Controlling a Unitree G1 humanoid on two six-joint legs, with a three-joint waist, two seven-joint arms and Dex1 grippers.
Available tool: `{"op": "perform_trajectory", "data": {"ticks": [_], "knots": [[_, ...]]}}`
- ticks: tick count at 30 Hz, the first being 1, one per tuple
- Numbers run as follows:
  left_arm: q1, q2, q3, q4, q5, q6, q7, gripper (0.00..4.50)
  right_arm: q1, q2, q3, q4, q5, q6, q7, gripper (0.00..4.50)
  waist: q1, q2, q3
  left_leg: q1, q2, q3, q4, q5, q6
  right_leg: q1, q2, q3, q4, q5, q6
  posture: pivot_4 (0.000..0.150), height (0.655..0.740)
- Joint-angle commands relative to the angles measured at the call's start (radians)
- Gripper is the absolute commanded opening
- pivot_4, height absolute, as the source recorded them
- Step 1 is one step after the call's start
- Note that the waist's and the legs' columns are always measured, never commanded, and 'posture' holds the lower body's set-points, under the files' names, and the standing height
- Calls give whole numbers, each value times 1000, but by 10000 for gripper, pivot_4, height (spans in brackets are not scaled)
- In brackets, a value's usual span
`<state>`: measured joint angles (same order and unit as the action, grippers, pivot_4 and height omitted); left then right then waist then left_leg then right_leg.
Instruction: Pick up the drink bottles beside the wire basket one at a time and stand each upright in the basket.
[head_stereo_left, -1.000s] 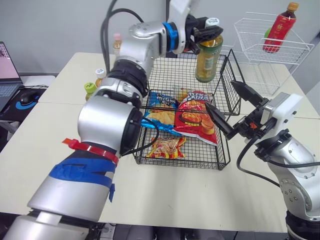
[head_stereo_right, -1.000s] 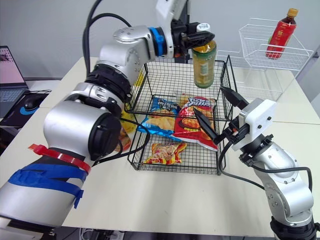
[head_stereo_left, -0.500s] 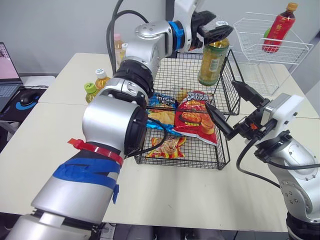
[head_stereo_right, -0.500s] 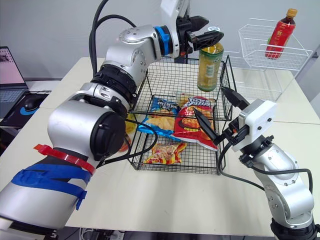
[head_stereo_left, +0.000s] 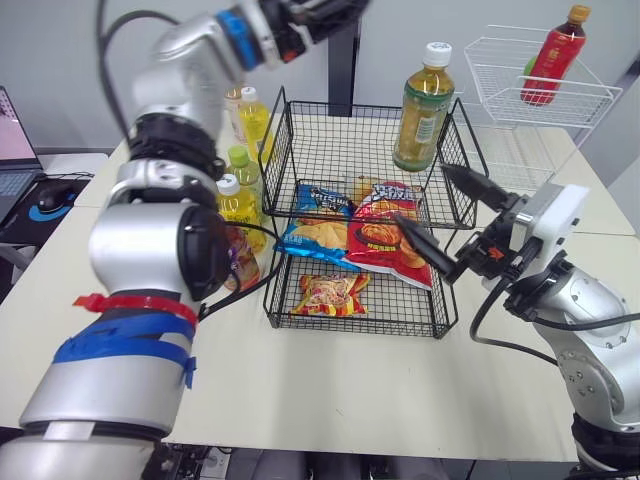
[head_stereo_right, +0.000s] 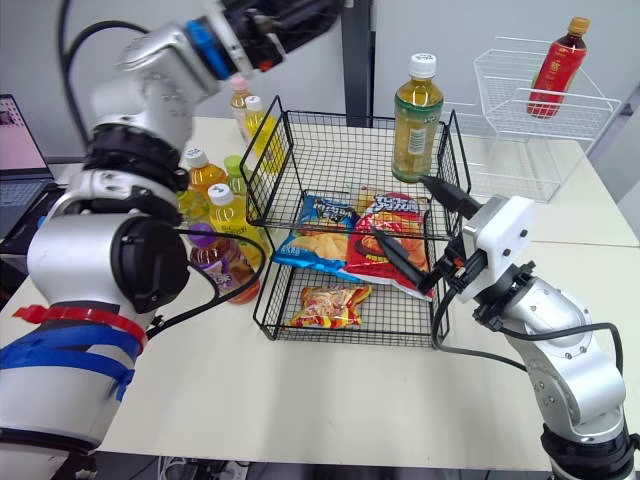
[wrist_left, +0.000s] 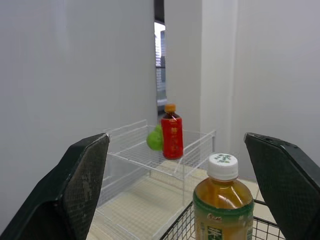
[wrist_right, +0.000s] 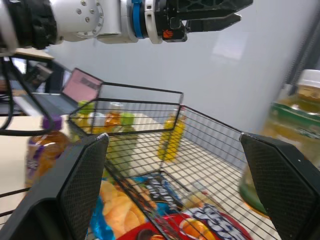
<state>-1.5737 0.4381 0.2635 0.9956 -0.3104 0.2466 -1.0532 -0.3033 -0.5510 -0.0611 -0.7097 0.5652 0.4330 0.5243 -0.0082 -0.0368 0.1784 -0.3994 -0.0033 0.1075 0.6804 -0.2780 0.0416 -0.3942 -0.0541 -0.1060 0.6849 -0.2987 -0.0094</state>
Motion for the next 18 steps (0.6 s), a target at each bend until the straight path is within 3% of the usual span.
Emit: {"op": "perform_trajectory", "data": {"ticks": [1,8,11,15,18], "knots": [[78,97,52,-253,-75,132,33,44928,-77,-23,19,27,91,33,104,45000,-2,0,0,0,0,0,0,0,0,0,0,0,0,0,0,1500,7400],[404,316,198,-635,-146,321,216,44928,-185,-30,69,125,194,76,265,45000,-9,0,0,4,0,-3,0,0,0,6,0,-2,0,0,0,1500,7400],[643,406,324,-833,-183,420,263,44928,-211,-24,81,166,198,70,311,45000,-9,0,0,4,0,-4,1,0,0,7,-1,-2,-1,1,0,1500,7400],[1041,392,559,-1123,-275,572,311,44928,-260,-9,96,212,188,73,346,45000,-17,1,-1,6,0,-6,0,0,0,9,-1,-3,-3,1,0,1500,7400],[1314,279,665,-1310,-339,620,340,44928,-288,18,104,230,203,91,342,45000,-8,0,-1,6,0,-9,1,0,0,11,-1,-6,-3,1,0,1500,7400]]}}
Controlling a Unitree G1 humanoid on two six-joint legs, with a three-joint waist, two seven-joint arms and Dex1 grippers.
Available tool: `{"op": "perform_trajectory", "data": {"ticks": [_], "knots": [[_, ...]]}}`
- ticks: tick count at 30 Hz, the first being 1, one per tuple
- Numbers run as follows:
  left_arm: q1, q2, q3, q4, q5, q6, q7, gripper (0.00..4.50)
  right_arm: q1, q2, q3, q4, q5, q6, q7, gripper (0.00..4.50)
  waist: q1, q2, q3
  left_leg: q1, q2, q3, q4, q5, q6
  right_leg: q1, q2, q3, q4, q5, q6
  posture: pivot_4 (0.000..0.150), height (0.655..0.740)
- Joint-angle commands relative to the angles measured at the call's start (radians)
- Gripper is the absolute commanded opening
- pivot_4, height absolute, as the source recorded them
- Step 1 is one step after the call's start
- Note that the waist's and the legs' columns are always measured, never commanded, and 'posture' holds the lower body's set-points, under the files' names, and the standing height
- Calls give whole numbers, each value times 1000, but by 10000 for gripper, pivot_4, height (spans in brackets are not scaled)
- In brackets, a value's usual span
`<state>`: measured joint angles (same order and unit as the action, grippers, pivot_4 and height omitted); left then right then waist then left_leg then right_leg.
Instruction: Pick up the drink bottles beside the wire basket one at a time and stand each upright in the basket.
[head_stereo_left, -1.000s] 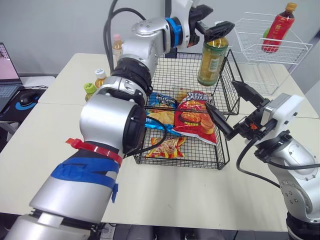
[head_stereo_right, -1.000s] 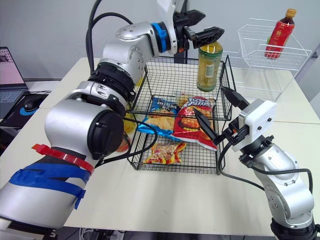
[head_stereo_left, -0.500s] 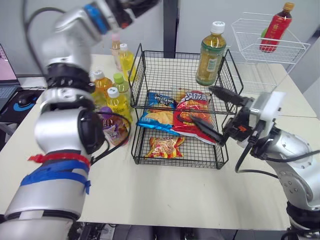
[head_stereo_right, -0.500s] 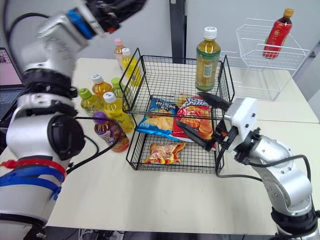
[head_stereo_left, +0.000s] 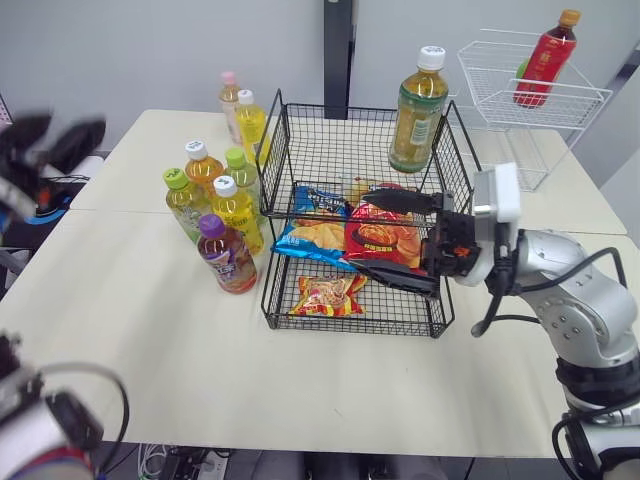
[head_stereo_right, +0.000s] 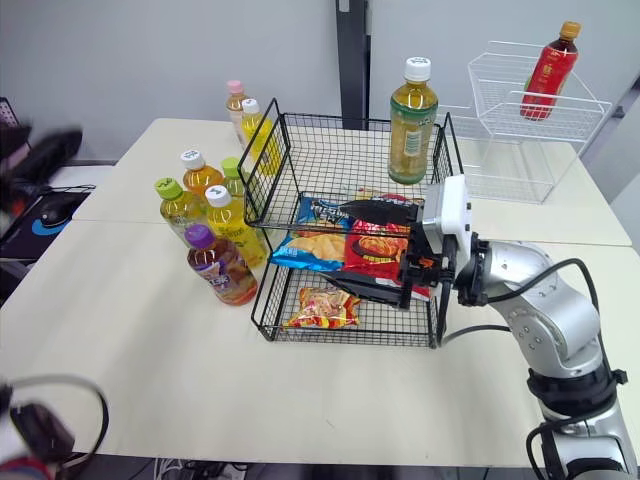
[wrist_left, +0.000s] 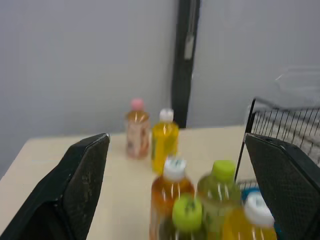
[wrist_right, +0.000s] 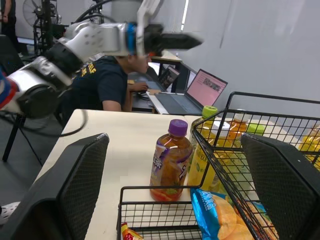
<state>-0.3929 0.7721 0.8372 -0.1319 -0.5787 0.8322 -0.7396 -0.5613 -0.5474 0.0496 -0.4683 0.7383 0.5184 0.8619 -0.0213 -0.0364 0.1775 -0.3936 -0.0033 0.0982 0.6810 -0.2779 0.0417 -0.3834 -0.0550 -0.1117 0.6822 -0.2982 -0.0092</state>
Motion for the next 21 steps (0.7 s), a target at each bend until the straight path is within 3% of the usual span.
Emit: {"op": "perform_trajectory", "data": {"ticks": [1,5,10,15,21], "knots": [[201,-88,108,-230,-85,37,37,44928,-32,18,-4,-11,31,7,11,45000,7,-1,0,0,0,-2,0,0,0,1,0,-2,0,0,0,1500,7400],[468,-233,141,-392,-126,-3,67,44928,-28,29,10,-2,22,6,28,45000,21,-1,-1,3,0,-4,0,0,0,7,-1,-3,-2,0,0,1500,7400],[597,-297,137,-451,-164,-63,113,44928,-14,27,4,-17,24,16,28,45000,30,-1,-1,4,0,-9,0,0,0,8,-1,-7,-2,1,-4,1500,7400],[508,-241,62,-402,-155,-102,190,44928,-2,27,1,-32,20,19,16,45000,31,-1,-1,4,0,-10,-1,2,-2,8,0,-8,-2,2,-6,1500,7400],[291,-118,-107,-222,-29,-180,264,44928,7,37,-2,-42,-23,-4,-34,45000,36,0,-1,3,0,-11,-1,3,-2,7,0,-9,-2,3,-7,1500,7400]]}}
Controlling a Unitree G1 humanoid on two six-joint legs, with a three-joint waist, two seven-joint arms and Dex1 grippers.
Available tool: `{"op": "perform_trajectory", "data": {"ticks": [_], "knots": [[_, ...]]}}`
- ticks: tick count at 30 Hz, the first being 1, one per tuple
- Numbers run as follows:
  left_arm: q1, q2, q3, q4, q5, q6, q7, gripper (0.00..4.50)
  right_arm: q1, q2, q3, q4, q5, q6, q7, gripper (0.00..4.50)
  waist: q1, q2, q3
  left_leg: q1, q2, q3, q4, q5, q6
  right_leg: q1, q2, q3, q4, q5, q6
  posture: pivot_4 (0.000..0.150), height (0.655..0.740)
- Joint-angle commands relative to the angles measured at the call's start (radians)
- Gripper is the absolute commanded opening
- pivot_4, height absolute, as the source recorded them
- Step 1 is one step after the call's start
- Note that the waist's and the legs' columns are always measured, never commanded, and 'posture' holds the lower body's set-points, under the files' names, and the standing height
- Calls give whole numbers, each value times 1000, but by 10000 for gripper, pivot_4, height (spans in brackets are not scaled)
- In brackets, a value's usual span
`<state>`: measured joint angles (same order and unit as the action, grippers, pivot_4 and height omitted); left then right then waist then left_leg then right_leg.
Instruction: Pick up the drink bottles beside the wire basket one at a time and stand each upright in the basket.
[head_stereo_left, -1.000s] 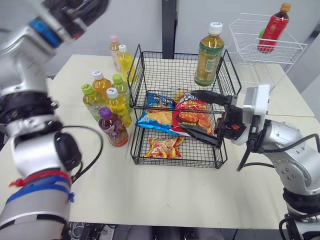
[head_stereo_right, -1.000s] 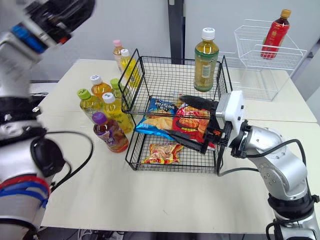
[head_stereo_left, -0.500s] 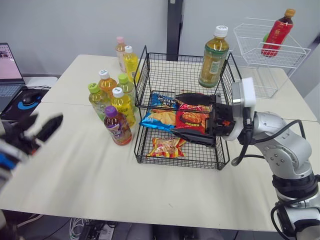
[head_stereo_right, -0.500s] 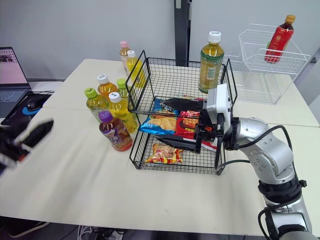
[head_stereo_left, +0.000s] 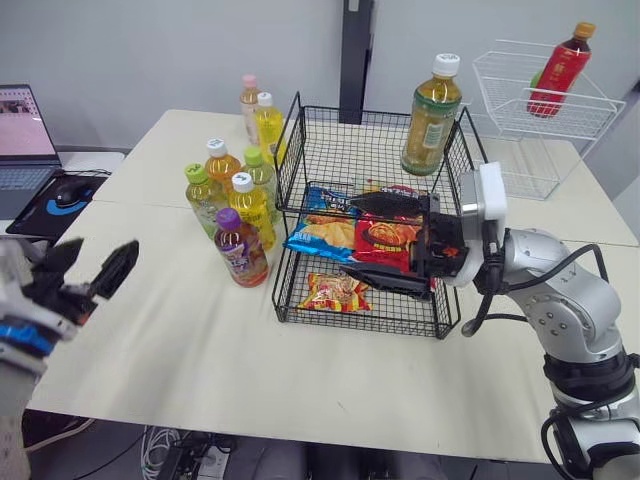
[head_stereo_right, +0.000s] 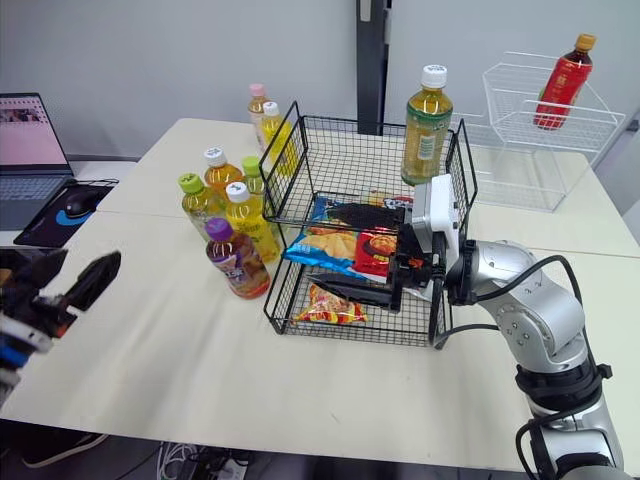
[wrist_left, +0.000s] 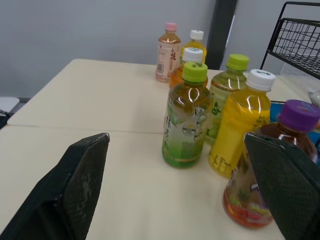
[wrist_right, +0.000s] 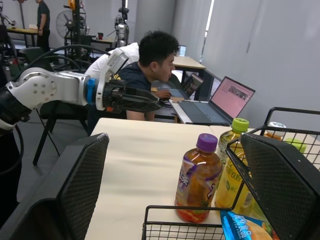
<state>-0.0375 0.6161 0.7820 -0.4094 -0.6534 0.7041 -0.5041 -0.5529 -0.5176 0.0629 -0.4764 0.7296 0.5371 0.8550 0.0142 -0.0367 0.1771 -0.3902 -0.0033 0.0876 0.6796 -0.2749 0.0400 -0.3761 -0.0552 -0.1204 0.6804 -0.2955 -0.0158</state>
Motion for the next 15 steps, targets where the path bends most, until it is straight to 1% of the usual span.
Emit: {"op": "perform_trajectory", "data": {"ticks": [1,3,8,12,15], "knots": [[-132,55,-96,111,66,-70,33,44928,0,15,-18,-40,-37,-34,-52,45000,2,0,0,0,0,0,0,0,0,-1,0,0,0,0,0,1500,7400],[-236,72,-165,204,97,-104,32,44928,-1,27,-18,-45,-79,-56,-84,45000,4,0,0,-1,0,0,-1,0,0,-1,0,0,0,0,0,1500,7400],[-421,78,-310,445,196,-219,12,44928,-2,47,-13,-45,-146,-87,-131,45000,5,0,0,-5,0,1,-1,0,-1,-4,0,-1,-1,0,0,1500,7400],[-537,69,-395,595,249,-278,-7,44928,10,52,-16,-65,-158,-81,-149,45000,2,0,0,-7,0,1,-1,1,-1,-7,0,-2,-1,0,0,1500,7400],[-603,59,-462,686,277,-318,-56,44928,29,43,-12,-90,-153,-64,-151,45000,2,0,0,-8,0,1,-1,1,-1,-7,0,-2,-1,0,0,1500,7400]]}}
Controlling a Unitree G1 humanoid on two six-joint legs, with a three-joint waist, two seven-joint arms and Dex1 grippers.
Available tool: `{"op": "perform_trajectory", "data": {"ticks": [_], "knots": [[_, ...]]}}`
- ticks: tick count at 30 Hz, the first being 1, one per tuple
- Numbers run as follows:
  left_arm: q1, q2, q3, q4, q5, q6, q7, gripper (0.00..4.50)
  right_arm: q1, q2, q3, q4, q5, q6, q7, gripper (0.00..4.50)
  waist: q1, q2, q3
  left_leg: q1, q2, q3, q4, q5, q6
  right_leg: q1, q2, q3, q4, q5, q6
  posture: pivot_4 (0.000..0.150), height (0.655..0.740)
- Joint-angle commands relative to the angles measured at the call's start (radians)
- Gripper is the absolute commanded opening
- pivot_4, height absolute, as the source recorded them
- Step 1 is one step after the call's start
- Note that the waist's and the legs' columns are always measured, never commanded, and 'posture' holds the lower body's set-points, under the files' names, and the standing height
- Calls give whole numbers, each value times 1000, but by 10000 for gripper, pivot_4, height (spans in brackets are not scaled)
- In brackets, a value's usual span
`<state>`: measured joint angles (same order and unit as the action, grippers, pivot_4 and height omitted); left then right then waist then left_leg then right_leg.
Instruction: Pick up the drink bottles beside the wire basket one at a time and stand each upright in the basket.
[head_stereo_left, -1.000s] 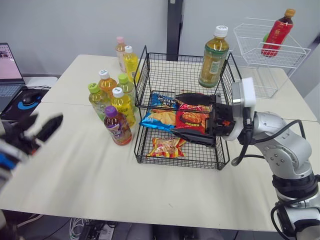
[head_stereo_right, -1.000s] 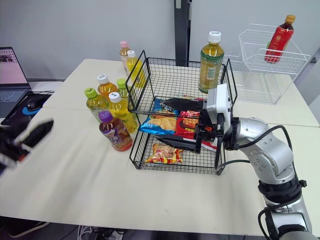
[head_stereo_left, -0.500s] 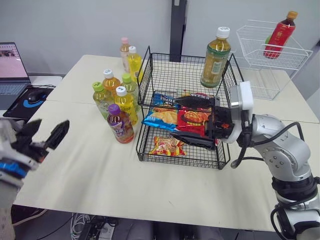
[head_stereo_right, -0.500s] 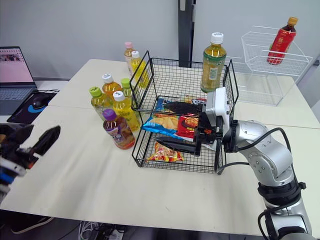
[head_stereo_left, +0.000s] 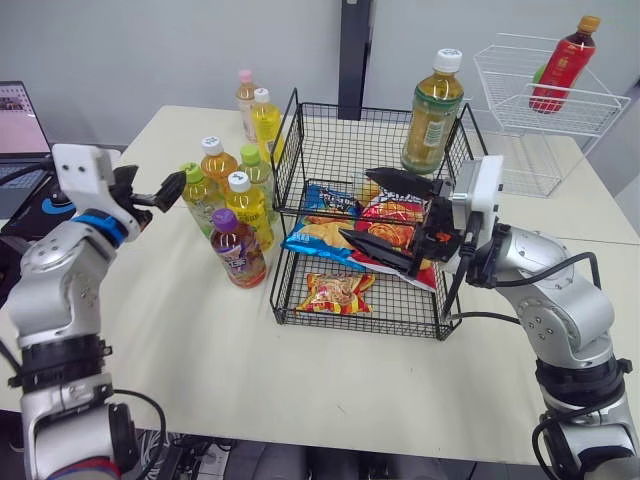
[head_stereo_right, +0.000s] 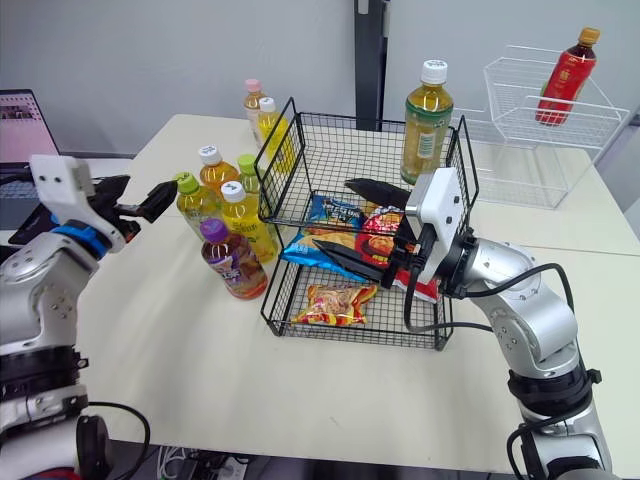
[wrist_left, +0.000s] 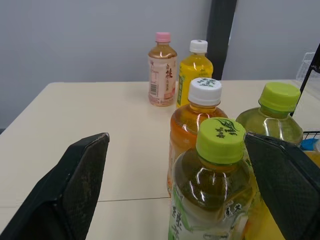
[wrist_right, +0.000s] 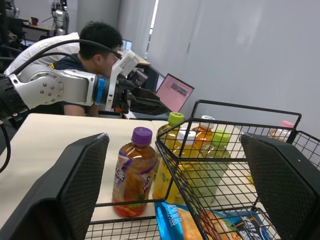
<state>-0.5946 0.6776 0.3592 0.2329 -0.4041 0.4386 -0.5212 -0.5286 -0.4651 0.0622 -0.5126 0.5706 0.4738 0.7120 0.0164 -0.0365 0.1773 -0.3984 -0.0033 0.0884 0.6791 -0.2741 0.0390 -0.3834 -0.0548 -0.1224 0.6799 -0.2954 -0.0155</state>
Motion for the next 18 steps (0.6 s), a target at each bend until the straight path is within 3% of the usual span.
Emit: {"op": "perform_trajectory", "data": {"ticks": [1,9,12,18], "knots": [[-62,-5,-54,65,35,-64,-51,44928,10,-11,-11,-59,7,3,-10,45000,0,0,0,0,0,0,0,0,0,0,0,0,0,0,0,1500,7400],[-158,-30,-107,197,80,-140,-73,44928,26,-15,-19,-92,16,26,-29,45000,-5,0,0,0,0,0,0,1,-1,0,0,0,0,0,0,1500,7400],[-164,-24,-122,223,99,-163,-92,39259,32,-18,-23,-100,15,30,-34,45000,-9,0,0,0,0,0,0,1,-1,0,0,0,0,0,0,1500,7400],[-169,-17,-121,257,114,-162,-100,21484,39,-21,-26,-113,18,34,-43,45000,-11,0,0,0,0,0,0,1,-1,0,0,0,0,0,0,1500,7400]]}}
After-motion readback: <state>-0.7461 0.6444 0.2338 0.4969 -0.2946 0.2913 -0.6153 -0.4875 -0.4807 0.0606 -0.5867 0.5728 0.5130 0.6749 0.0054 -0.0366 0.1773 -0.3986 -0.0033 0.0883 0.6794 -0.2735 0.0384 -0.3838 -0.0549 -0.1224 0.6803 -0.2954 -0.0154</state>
